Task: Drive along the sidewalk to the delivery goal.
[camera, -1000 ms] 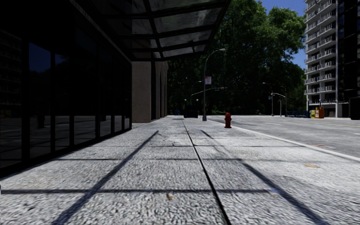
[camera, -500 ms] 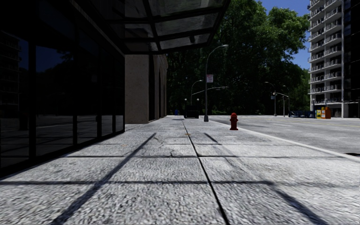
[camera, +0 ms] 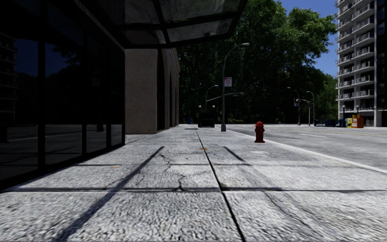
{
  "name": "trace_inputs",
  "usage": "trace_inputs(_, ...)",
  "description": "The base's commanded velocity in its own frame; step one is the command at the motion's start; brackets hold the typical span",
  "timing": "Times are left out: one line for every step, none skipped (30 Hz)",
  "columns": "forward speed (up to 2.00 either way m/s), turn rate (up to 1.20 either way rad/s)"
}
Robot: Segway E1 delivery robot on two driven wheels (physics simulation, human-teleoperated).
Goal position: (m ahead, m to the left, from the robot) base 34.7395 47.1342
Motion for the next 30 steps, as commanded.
trace_inputs(2.0, 0.0)
trace_inputs(2.0, 0.0)
trace_inputs(2.0, 0.0)
trace_inputs(2.0, 0.0)
trace_inputs(2.0, 0.0)
trace_inputs(2.0, 0.0)
trace_inputs(2.0, 0.0)
trace_inputs(2.0, 0.0)
trace_inputs(2.0, 0.0)
trace_inputs(2.0, 0.0)
trace_inputs(2.0, 0.0)
trace_inputs(2.0, 0.0)
trace_inputs(2.0, 0.0)
trace_inputs(2.0, 0.0)
trace_inputs(2.0, 0.0)
trace_inputs(2.0, 0.0)
trace_inputs(2.0, 0.0)
trace_inputs(2.0, 0.0)
trace_inputs(2.0, 0.0)
trace_inputs(2.0, 0.0)
trace_inputs(2.0, 0.0)
trace_inputs(2.0, 0.0)
trace_inputs(2.0, 0.0)
trace_inputs(2.0, 0.0)
trace_inputs(2.0, 0.0)
trace_inputs(2.0, 0.0)
trace_inputs(2.0, 0.0)
trace_inputs(2.0, 0.0)
trace_inputs(2.0, 0.0)
trace_inputs(2.0, 0.0)
